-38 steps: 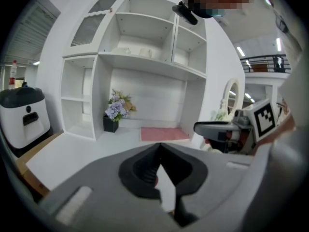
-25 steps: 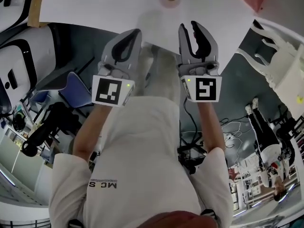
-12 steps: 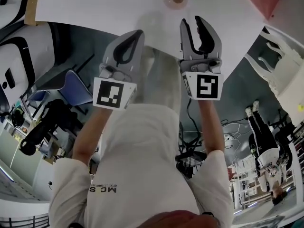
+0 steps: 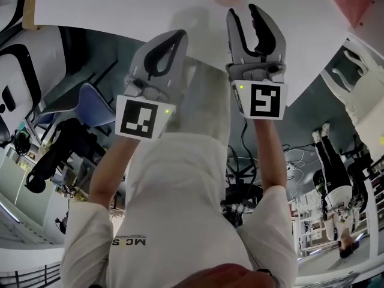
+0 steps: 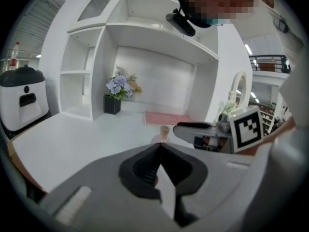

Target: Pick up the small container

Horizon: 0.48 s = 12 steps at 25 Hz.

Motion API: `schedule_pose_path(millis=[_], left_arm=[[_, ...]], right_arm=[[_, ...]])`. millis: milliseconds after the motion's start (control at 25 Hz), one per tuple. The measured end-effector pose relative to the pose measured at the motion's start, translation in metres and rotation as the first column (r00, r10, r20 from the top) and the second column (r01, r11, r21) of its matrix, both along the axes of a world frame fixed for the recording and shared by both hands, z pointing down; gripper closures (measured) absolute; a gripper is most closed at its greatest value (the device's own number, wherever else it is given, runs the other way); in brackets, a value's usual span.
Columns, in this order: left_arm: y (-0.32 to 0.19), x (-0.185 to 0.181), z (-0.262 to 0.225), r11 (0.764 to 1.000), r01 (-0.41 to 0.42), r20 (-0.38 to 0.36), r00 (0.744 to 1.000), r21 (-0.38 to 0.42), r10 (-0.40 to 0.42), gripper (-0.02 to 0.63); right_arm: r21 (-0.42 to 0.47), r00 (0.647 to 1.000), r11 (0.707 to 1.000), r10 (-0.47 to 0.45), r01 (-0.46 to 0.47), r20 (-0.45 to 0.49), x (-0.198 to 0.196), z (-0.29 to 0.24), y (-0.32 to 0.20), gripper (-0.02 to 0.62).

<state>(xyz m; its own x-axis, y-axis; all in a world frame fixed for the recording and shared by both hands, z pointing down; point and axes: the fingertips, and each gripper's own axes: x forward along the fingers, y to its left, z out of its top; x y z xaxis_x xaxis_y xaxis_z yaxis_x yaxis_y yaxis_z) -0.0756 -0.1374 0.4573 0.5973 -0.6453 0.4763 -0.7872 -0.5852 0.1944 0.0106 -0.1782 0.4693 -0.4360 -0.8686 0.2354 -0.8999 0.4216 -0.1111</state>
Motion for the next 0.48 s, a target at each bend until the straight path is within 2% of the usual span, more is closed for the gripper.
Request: schedule_pose_path(millis=[480], left_arm=[[-0.006, -0.011, 0.02, 0.999, 0.019, 0.007, 1.0, -0.03, -0.019, 0.606]], right_arm=[[0.021, 1.0, 1.0, -0.012, 0.012, 0.007, -0.014, 0.02, -0.026, 0.436]])
